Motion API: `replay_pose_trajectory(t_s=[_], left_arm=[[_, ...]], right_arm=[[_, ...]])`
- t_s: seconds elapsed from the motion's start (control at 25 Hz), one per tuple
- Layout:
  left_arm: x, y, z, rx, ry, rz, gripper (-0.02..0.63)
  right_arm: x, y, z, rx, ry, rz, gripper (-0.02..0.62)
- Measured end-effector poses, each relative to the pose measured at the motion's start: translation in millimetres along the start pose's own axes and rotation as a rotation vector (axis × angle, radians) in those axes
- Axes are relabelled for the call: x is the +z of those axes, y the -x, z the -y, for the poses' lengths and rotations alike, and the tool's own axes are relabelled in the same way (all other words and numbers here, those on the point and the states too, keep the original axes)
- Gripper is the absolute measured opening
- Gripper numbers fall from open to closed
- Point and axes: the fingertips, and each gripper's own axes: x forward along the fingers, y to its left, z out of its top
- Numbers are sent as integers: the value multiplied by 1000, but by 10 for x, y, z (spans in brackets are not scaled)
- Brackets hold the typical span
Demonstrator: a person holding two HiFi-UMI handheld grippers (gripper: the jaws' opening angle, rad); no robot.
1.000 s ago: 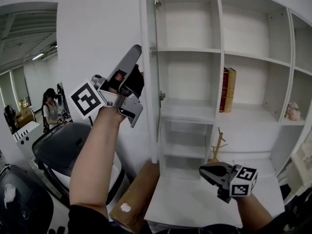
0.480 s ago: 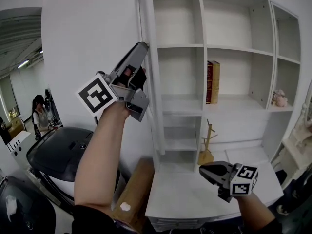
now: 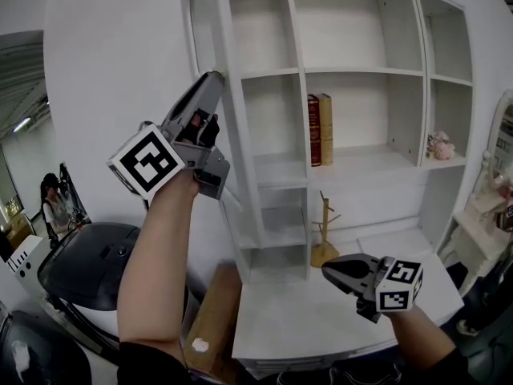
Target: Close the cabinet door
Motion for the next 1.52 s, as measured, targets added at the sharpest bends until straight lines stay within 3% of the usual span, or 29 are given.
replay_pose_trajectory(t_s=[0.2,0.64,1.52], left_arm=[[-181,-248,93,-13,-89,-30,74],[-666,-760,59,53,-223,-89,74],[-1045,-1166,-110,119,-360,-83,77]], right_arm=[[107,192,216,-18,13,23,3],[176,555,737,-52,30,29,3],[53,699,1336,-52,7,28,3]])
